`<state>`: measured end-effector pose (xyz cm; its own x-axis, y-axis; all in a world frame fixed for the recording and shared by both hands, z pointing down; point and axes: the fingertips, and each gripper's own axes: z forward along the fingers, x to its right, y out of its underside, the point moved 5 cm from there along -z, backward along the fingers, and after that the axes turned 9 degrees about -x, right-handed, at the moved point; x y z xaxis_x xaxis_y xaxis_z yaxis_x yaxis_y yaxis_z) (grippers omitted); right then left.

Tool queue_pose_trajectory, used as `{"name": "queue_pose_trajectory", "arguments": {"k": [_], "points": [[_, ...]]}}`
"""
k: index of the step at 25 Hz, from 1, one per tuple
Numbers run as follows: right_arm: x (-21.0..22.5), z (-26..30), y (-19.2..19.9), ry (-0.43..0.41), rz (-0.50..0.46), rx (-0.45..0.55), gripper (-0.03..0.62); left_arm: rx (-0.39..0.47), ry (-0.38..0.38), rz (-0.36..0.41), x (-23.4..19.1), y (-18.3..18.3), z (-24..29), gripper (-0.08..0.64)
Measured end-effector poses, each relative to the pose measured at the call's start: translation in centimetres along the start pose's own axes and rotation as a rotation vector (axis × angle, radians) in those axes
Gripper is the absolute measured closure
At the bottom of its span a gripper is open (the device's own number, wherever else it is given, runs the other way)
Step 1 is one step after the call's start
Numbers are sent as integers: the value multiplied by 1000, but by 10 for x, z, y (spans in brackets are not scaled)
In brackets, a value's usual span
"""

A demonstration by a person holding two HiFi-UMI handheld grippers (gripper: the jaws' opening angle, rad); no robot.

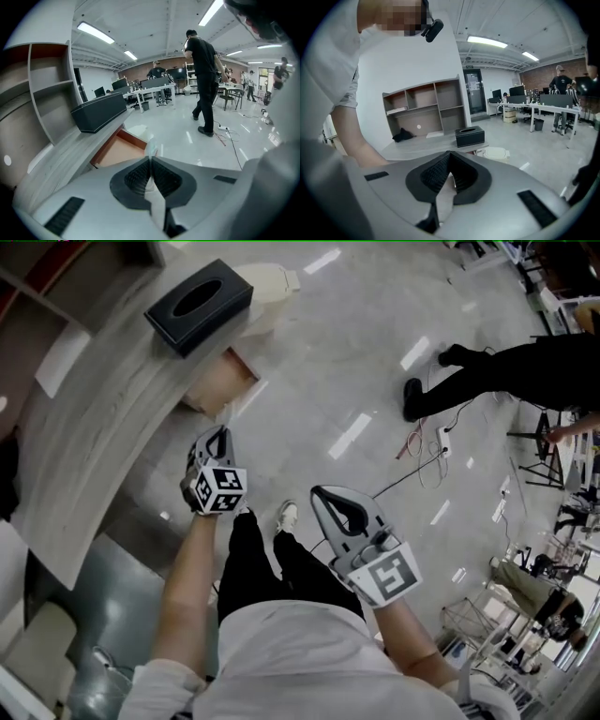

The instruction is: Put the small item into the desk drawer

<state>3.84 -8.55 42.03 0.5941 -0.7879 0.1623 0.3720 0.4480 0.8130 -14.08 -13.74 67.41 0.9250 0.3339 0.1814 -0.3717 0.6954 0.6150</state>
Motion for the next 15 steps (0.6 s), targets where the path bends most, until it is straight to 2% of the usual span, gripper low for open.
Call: {"name": "queue_pose_trajectory", "arguments": {"k": [8, 15], "points": [[7, 0, 7, 36, 31, -19, 569, -74, 21, 11, -2, 4, 42, 541], [12, 1, 13, 63, 50, -32, 571, -175, 37, 22, -6, 15, 78, 540]]}}
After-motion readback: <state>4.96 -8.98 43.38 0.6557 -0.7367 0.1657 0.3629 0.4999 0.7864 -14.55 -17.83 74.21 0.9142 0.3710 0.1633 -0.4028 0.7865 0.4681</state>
